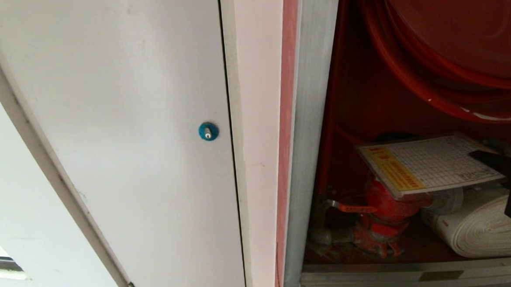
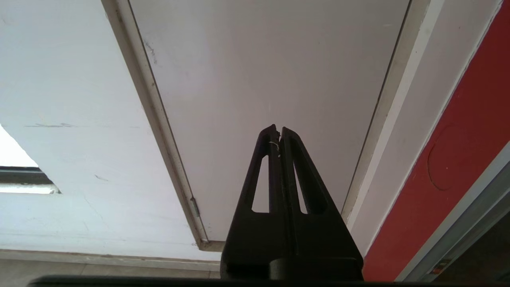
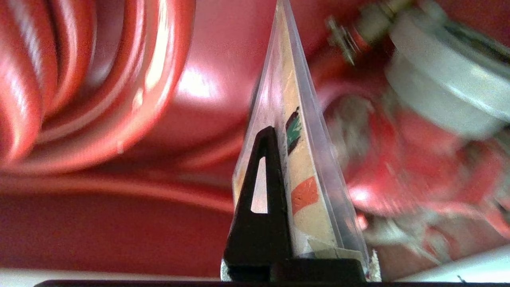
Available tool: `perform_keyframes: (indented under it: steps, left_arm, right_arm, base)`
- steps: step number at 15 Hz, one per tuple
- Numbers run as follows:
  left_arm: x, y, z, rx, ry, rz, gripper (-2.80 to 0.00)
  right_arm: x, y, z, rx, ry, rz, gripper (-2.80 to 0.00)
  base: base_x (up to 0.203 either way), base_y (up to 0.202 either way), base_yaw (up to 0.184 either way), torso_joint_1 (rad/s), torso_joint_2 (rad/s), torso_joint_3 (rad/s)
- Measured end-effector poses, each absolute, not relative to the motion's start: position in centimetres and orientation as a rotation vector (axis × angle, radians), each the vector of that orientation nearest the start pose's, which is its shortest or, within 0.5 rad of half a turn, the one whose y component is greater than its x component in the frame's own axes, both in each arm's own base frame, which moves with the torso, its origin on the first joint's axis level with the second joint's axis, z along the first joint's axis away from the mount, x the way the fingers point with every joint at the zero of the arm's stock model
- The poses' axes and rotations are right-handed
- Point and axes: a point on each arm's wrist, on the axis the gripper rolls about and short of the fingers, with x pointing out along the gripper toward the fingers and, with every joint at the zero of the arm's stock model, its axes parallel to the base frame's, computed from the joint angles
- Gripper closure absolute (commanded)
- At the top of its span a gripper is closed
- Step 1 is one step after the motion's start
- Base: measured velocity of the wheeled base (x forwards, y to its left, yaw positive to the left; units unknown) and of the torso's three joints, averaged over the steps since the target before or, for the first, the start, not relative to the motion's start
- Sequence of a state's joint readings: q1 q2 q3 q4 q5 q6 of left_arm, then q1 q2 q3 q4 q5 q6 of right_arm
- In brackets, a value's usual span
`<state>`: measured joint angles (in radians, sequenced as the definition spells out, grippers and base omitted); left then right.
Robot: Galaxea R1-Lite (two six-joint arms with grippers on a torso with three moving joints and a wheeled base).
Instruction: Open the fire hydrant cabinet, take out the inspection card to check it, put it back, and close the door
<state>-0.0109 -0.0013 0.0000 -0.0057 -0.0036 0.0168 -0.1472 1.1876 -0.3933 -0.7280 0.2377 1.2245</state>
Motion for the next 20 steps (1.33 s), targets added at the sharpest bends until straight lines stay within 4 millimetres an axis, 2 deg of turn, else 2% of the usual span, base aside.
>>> perform_keyframes:
  steps: [4, 9, 14, 20]
  left_arm:
    - [-2.3, 0.0, 7.6, 0.017, -0.007, -0.015, 0.0]
    - [-2.3, 0.0, 7.6, 0.017, -0.007, -0.014, 0.0]
    - [-2.3, 0.0, 7.6, 0.017, -0.004, -0.014, 0.0]
    - [-2.3, 0.0, 7.6, 0.017, -0.004, -0.014, 0.0]
  right_arm:
    - [12.3, -1.2, 20.2, 1.166, 0.107, 0.098, 0.0]
    - [7.6, -0.3, 19.9, 0.886, 0.092, 0.228, 0.0]
    - [5.9, 0.2, 20.3, 0.51, 0.019, 0.367, 0.0]
    - [4.9, 0.9, 21.4, 0.123, -0.076, 0.624, 0.0]
  base:
    - [0.0, 0.0, 0.0, 0.0, 0.0, 0.0]
    - [0.0, 0.0, 0.0, 0.0, 0.0, 0.0]
    - [0.0, 0.0, 0.0, 0.0, 0.0, 0.0]
    - [0.0, 0.0, 0.0, 0.0, 0.0, 0.0]
